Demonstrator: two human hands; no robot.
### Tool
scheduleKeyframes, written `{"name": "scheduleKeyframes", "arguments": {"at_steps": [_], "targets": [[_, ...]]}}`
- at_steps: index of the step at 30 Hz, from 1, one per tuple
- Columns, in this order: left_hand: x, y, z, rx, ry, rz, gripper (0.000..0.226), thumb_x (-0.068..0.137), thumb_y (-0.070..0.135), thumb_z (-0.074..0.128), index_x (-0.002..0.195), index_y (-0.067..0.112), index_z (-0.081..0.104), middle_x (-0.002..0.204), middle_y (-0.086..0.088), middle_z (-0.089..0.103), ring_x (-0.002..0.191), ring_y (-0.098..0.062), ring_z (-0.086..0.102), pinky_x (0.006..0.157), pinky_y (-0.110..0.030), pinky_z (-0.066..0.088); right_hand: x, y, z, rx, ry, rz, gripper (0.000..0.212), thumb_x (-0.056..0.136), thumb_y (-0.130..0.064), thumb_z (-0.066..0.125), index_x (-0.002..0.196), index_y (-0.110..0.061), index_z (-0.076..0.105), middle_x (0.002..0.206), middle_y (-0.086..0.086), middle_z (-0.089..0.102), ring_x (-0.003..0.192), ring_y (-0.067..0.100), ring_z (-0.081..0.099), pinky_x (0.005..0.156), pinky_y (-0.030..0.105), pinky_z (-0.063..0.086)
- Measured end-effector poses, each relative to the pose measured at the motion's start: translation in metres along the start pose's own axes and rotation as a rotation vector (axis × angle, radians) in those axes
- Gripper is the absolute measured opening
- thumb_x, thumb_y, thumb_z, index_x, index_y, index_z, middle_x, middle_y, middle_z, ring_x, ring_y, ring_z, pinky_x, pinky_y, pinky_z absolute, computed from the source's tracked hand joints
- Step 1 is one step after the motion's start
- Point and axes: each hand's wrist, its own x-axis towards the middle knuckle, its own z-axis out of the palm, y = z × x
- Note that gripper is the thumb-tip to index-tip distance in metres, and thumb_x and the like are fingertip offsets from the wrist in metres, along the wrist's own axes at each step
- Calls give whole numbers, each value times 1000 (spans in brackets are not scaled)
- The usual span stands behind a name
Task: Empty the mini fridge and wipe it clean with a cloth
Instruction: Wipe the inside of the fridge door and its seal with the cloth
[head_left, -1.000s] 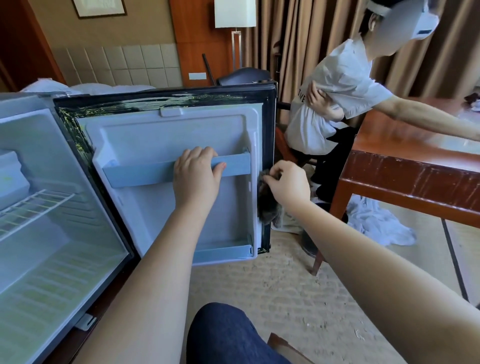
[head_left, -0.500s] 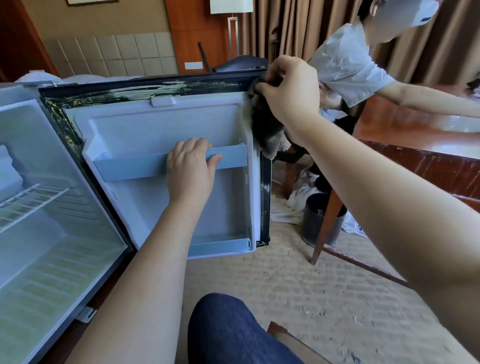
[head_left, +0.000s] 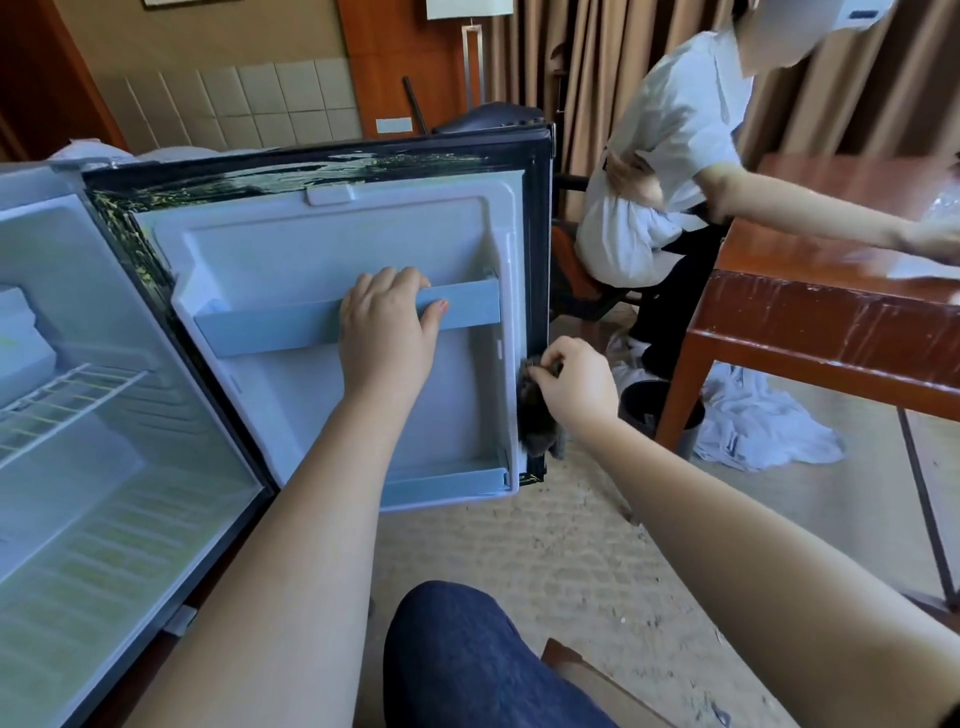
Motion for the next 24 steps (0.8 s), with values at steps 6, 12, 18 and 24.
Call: {"name": "scheduleKeyframes", "arguments": {"at_steps": [6,12,18,24], "targets": [[-1,0,1,13,9,6,17,86,21,69,91,6,62,90,-14,62,90,-36,53,81,-37,31,18,-30,-31,-46,98,-195,14,84,-22,71,82,-14,60,87,-6,50,76,18,54,62,28,38],[-6,-1,-2,17,36,33,17,85,21,69,87,6,61,85,-13,61,84,-36,53,77,-34,29,76,-122,-107,96,405,-388,18,80,-28,71,85,-14,60,89,-6,51,78,7,45,61,15,30],[-9,-1,-7,-16,44,28,16,83,20,70,87,7,62,86,-13,62,84,-36,54,74,-35,29,48,-86,-69,226,394,-387,16,82,-21,69,80,-14,55,85,-2,53,75,9,48,64,23,36],[-9,-1,-7,-32,41,40,16,86,22,67,88,7,62,90,-13,64,87,-35,53,77,-35,29,4,-12,-15,172,201,-244,17,87,-22,68,82,-18,52,84,-4,53,68,14,48,59,25,33]]}}
